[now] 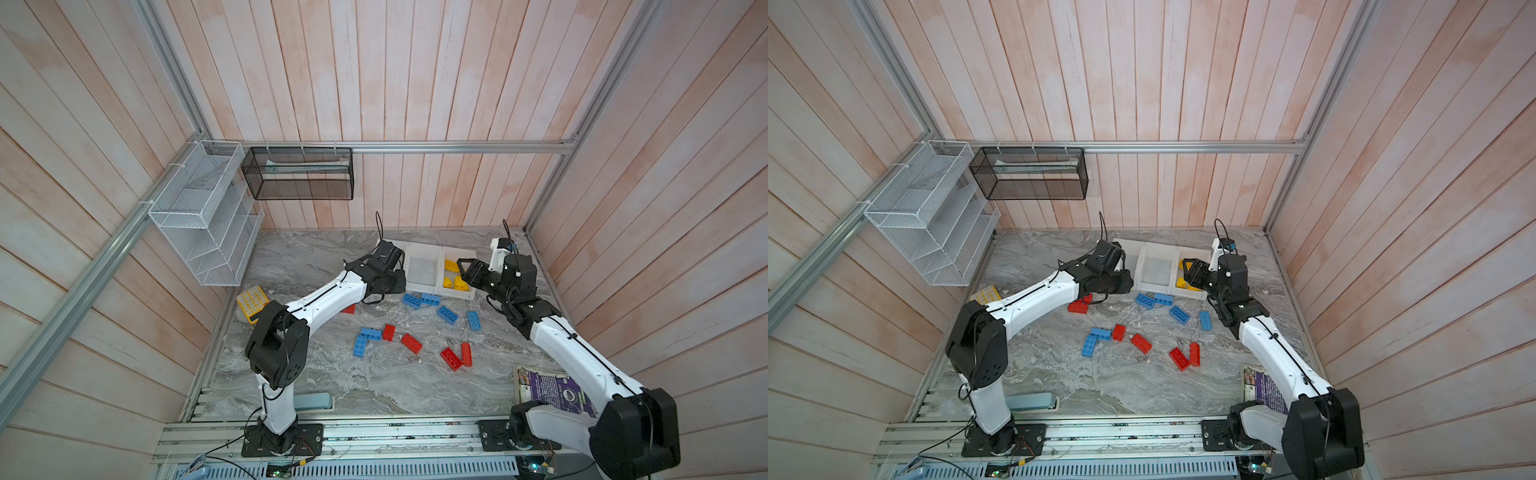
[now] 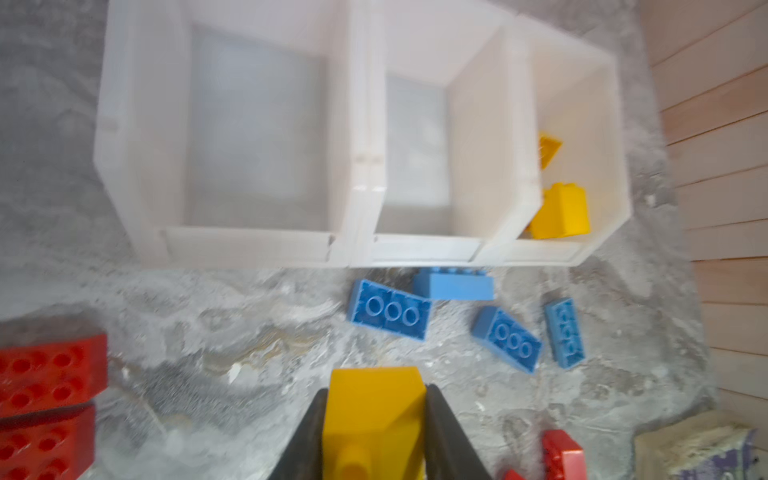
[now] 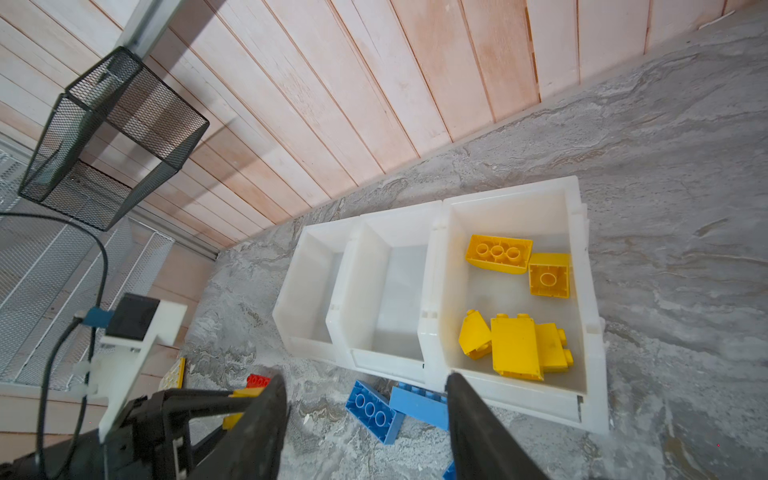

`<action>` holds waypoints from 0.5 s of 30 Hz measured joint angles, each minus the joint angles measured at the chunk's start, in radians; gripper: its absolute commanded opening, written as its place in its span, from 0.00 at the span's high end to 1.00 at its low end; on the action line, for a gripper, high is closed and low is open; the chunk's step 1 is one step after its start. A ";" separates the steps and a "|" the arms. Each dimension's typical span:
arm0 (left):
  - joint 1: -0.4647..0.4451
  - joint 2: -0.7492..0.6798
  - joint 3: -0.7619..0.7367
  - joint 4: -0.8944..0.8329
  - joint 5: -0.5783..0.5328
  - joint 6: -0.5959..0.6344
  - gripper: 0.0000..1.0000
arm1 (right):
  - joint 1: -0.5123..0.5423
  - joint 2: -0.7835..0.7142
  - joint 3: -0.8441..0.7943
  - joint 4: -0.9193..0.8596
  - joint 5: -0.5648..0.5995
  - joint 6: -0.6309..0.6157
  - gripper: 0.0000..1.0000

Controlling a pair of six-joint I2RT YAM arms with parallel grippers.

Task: Sort the legos into containers by color

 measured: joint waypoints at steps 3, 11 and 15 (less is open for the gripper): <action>-0.003 0.055 0.088 0.018 0.045 0.000 0.66 | 0.011 -0.055 -0.029 -0.001 0.015 0.005 0.39; -0.026 0.295 0.388 0.031 0.146 -0.002 0.66 | 0.040 -0.166 -0.050 0.014 0.066 0.026 0.39; -0.037 0.386 0.500 0.052 0.202 -0.013 0.66 | 0.046 -0.185 -0.050 0.015 0.080 0.026 0.39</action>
